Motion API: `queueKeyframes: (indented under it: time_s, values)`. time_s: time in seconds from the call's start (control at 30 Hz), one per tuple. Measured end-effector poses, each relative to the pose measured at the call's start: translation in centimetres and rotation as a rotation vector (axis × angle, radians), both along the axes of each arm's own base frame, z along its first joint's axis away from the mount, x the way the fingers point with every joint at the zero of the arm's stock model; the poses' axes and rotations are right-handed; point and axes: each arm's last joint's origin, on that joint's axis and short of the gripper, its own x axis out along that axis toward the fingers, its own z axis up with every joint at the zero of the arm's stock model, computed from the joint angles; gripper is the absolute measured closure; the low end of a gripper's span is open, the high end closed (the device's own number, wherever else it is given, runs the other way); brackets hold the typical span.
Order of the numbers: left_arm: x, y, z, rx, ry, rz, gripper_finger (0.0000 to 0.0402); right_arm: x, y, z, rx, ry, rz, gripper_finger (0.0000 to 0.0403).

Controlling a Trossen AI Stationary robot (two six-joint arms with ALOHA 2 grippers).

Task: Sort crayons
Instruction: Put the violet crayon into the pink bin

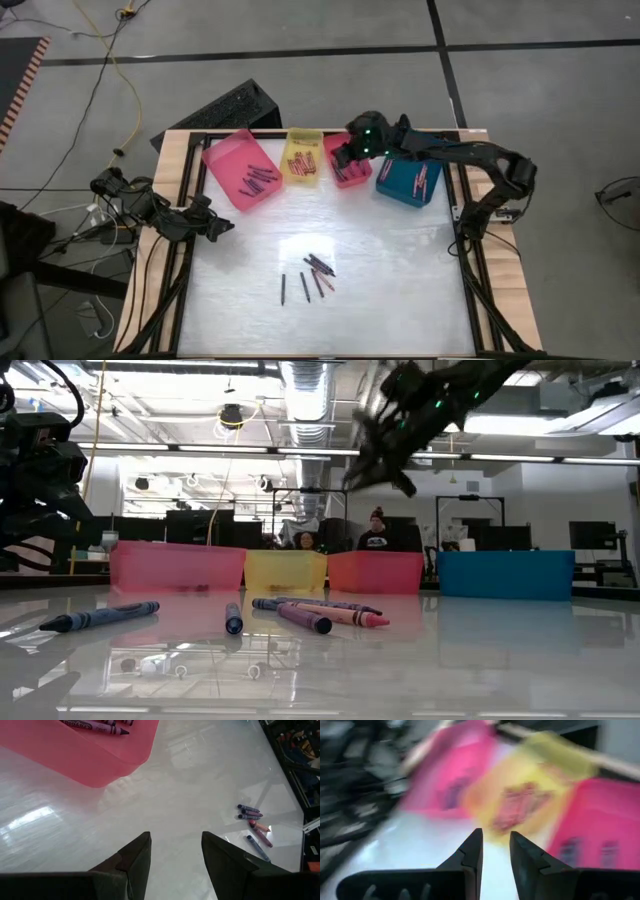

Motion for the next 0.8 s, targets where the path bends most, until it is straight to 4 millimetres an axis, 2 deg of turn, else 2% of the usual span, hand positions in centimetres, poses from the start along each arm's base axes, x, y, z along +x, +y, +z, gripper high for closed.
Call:
queueKeyframes:
  time_s: [0.13,0.27,0.4,0.6,0.7,0.8]
  values:
    - [0.0,0.0,0.0,0.0,0.0,0.0,0.0236,-0.1,3.8,1.8,0.074,-0.048,0.174,0.031]
    - [0.0,0.0,0.0,0.0,0.0,-0.001,0.0236,1.0,9.6,2.2,0.075,-0.037,0.348,0.031]
    - [0.0,0.0,0.0,0.0,0.0,0.0,0.0236,1.9,15.9,1.7,0.026,-0.008,0.441,0.031]
    - [0.0,0.0,0.0,0.001,0.0,0.0,0.0236,2.3,24.0,-1.0,-0.089,0.088,0.344,0.031]
    - [0.0,0.0,0.0,0.0,0.0,0.0,0.0236,2.4,26.7,-2.7,-0.134,0.11,0.225,0.031]
    - [0.0,0.0,0.0,0.0,0.001,0.0,0.0236,2.4,28.6,-4.4,-0.157,0.122,0.116,0.031]
